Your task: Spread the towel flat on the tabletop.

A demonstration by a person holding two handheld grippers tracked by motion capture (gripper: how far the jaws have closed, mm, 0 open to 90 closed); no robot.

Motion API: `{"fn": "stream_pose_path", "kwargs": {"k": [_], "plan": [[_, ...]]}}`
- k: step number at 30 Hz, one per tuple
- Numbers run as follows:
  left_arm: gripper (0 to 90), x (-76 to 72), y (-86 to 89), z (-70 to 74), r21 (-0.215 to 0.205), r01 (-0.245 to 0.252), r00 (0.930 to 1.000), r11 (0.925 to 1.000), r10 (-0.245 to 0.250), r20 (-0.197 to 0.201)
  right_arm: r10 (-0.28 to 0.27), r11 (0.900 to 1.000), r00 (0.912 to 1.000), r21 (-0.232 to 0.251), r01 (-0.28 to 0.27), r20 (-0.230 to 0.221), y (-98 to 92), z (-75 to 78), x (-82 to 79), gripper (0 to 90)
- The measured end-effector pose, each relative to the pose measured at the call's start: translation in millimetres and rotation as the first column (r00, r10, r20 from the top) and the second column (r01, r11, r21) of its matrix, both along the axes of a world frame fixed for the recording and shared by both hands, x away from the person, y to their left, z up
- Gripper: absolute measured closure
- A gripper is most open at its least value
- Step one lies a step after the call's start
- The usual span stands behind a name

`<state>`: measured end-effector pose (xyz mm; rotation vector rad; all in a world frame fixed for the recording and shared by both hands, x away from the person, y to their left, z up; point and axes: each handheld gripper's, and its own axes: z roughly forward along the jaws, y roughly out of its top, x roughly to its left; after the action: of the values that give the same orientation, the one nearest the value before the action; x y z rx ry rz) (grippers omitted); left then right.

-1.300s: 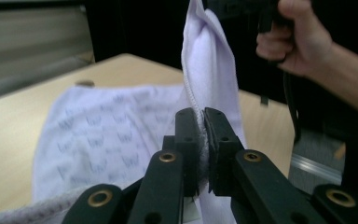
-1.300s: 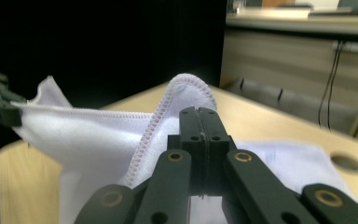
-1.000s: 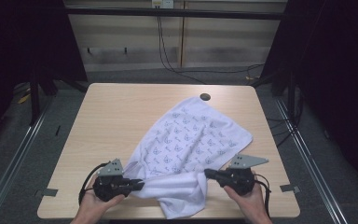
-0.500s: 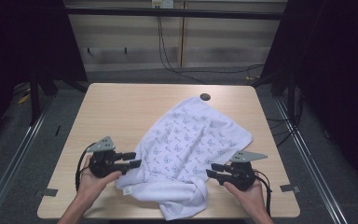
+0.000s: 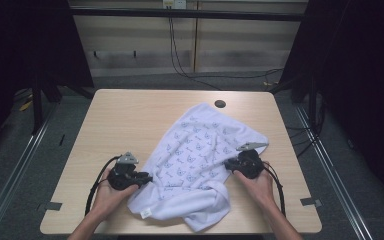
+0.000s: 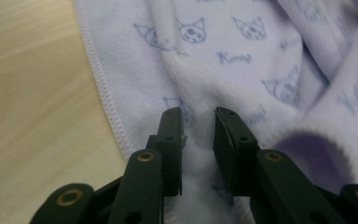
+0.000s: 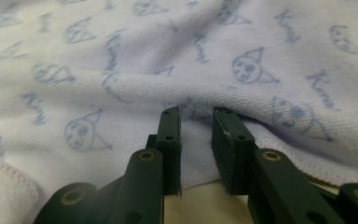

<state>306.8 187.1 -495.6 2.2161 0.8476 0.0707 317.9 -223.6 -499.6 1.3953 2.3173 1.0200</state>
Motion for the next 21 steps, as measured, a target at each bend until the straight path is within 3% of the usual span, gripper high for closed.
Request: {"fn": "stream_pose_path", "kwargs": {"k": [1,3,4,5,7,9,15,16,21], "plan": [[70.8,-6.4,-0.8,0.7,-0.008,0.015,0.9997,0.9999,-0.015,-0.021,-0.003,1.000,1.0000,-0.020,0.003,0.003,-0.3,0.6,7.7,71.8],[69.9,-18.7,-4.2,0.8,-0.014,0.041,0.9988,0.9990,-0.042,-0.024,-0.028,0.997,0.9996,-0.065,0.028,-0.010,2.0,2.7,34.0,69.6],[69.7,-25.7,-8.5,0.2,-0.049,0.044,0.9968,0.9978,-0.047,-0.065,-0.039,0.997,0.9990,-0.070,0.037,-0.023,3.9,3.5,39.6,68.1],[69.2,-25.7,-8.5,0.2,-0.049,0.044,0.9968,0.9978,-0.047,-0.065,-0.039,0.997,0.9990,-0.070,0.037,-0.023,3.9,3.5,39.6,68.1],[68.8,-29.8,-16.1,-1.7,-0.080,0.064,0.9945,0.9947,-0.070,-0.078,-0.039,0.995,0.9990,-0.096,0.036,-0.024,11.5,4.1,61.0,65.8],[66.7,-29.5,-24.1,-1.5,-0.085,0.075,0.9929,0.9935,-0.083,-0.086,-0.059,0.993,0.9978,-0.101,0.056,-0.029,15.0,4.5,68.8,65.0],[65.8,-23.8,-15.7,-3.3,-0.102,0.030,0.9965,0.9943,-0.037,-0.075,-0.054,0.992,0.9985,-0.113,0.053,-0.007,11.2,3.3,57.6,64.0],[62.5,-24.1,-14.4,-3.7,-0.109,0.037,0.9961,0.9934,-0.045,-0.076,-0.038,0.992,0.9992,-0.121,0.039,0.009,3.9,2.9,44.9,62.8],[61.6,-27.1,-15.3,-2.0,-0.083,0.030,0.9975,0.9961,-0.035,-0.061,-0.051,0.991,0.9987,-0.127,0.051,0.007,-15.4,3.9,24.1,61.4]]}}
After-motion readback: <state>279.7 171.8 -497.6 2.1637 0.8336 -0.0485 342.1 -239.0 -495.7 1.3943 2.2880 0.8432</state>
